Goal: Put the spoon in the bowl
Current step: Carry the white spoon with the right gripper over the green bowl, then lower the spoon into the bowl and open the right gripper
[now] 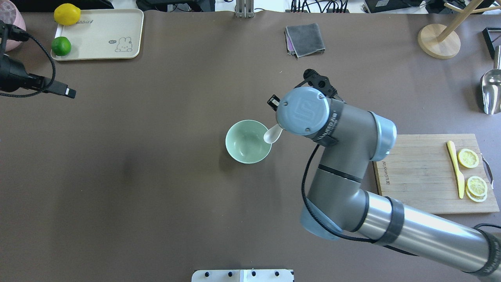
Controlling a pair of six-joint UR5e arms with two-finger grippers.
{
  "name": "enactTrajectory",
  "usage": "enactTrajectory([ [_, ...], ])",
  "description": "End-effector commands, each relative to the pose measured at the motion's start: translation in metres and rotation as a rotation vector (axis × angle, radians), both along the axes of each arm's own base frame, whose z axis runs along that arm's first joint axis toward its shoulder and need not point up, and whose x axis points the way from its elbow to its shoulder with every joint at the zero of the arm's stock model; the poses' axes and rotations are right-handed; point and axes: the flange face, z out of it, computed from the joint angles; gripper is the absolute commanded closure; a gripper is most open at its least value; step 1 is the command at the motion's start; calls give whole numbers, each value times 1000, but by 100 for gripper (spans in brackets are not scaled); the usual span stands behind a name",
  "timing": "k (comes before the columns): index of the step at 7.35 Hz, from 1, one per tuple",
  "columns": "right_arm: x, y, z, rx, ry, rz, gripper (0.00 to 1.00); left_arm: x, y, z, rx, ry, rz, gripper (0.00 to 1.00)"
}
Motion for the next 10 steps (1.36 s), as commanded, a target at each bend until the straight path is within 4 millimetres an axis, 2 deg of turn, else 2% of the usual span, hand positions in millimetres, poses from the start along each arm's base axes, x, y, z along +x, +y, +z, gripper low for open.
enactTrajectory([
  [1, -69, -11, -33, -27, 25, 106, 100, 1, 0, 2, -6, -2, -1, 2],
  [2, -79, 2, -32, -9, 36, 101, 100, 1, -1, 2, -6, -2, -1, 2],
  [3, -83, 11, -27, -4, 44, 89, 82, 1, -2, 2, -7, -1, 1, 2],
  [4, -81, 11, -23, 3, 68, 80, 31, 1, -2, 2, -7, -1, 1, 2],
  [5, -78, 12, -24, 32, 106, 42, 1, 1, -2, 2, -8, -1, 0, 2],
  [7, -57, 22, -24, 73, 110, 2, 0, 1, -2, 1, -7, 0, 0, 2],
  [8, -33, 32, -25, 143, 120, -75, 0, 1, -2, 1, -7, 0, 0, 2],
  [9, -5, 42, -8, 196, 150, -189, 0, 1, -1, 3, -12, -1, 9, 2],
  [10, 36, 39, 9, 216, 153, -311, 0, -3, -1, 5, -10, -8, 7, 1],
])
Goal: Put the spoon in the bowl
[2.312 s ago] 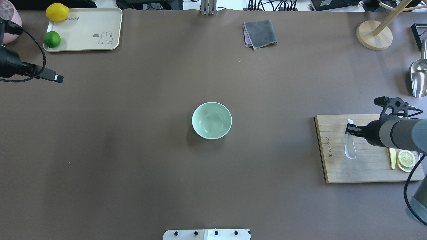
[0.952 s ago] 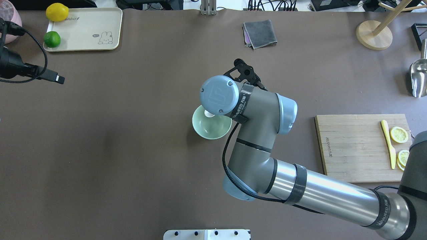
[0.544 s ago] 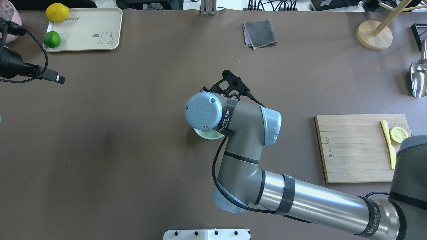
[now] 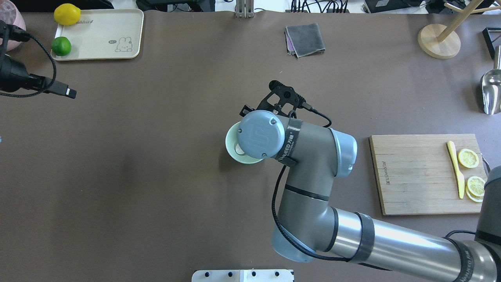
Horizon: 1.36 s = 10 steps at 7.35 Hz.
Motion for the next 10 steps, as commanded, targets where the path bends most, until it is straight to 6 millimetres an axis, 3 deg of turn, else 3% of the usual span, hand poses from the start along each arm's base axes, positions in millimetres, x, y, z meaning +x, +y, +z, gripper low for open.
enactTrajectory([
  [1, 87, -3, 41, 52, 49, -229, 0, -10, -3, 4, 30, -20, 11, 0],
  [2, 125, -12, 65, 83, 92, -336, 0, -43, -11, 16, 53, -78, 33, 0],
  [3, 162, -27, 96, 78, 129, -400, 0, -94, -19, 27, 96, -144, 65, 0],
  [4, 198, -35, 119, 95, 159, -475, 0, -135, -21, 48, 124, -217, 112, 0],
  [6, 287, -39, 156, 134, 168, -612, 0, -223, -14, 66, 140, -312, 184, 0],
  [7, 329, -43, 187, 160, 192, -706, 0, -253, -6, 82, 146, -334, 230, 0],
  [8, 382, -44, 221, 183, 209, -781, 0, -279, 31, 124, 61, -328, 224, 0],
  [9, 432, -45, 258, 175, 145, -830, 0, -277, 57, 169, -57, -314, 225, 0],
  [10, 481, -37, 307, 193, 95, -882, 0, -281, 68, 207, -117, -304, 210, 0],
])
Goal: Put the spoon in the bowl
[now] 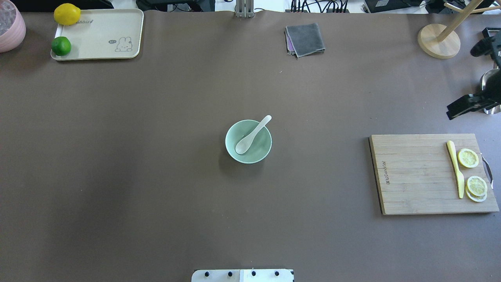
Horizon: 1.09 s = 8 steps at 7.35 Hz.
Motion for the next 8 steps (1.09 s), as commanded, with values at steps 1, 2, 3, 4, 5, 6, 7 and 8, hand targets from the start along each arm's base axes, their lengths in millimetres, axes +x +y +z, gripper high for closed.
enactTrajectory([
  [1, 102, 26, 101, -20, -60, -86, 0, -16, 25, 43, -45, 1, -53, 0],
  [2, 129, 40, 140, -72, -49, -56, 0, -16, 28, 43, -48, 7, -55, 0],
  [3, 155, 44, 170, -131, -50, 7, 0, -17, 30, 38, -36, 10, -57, 0],
  [4, 185, 50, 182, -138, -56, 61, 0, -22, 34, 33, -21, 20, -70, 0],
  [5, 204, 72, 197, -130, -70, 64, 0, -23, 44, 32, -27, 46, -75, 0],
  [6, 219, 85, 199, -109, -106, 79, 0, -22, 69, 43, -40, 38, -75, 0],
  [7, 223, 91, 201, -114, -109, 91, 0, -25, 74, 40, -30, 9, -76, 0],
  [8, 223, 91, 201, -115, -111, 92, 0, -25, 75, 33, -16, 7, -76, 0],
])
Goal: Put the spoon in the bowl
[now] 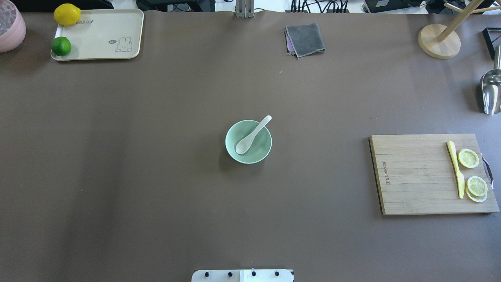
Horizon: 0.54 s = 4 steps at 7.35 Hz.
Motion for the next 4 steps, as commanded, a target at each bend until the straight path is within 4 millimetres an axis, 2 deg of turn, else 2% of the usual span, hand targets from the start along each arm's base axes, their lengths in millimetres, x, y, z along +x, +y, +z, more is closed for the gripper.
enactTrajectory([
  [1, 4, 6, 3, -3, -8, 8, 0, 0, 5, -5, 12, -11, 1, 0],
  [4, 2, 6, 4, -1, -24, 6, 0, 0, 5, -4, 9, -12, 0, 0],
])
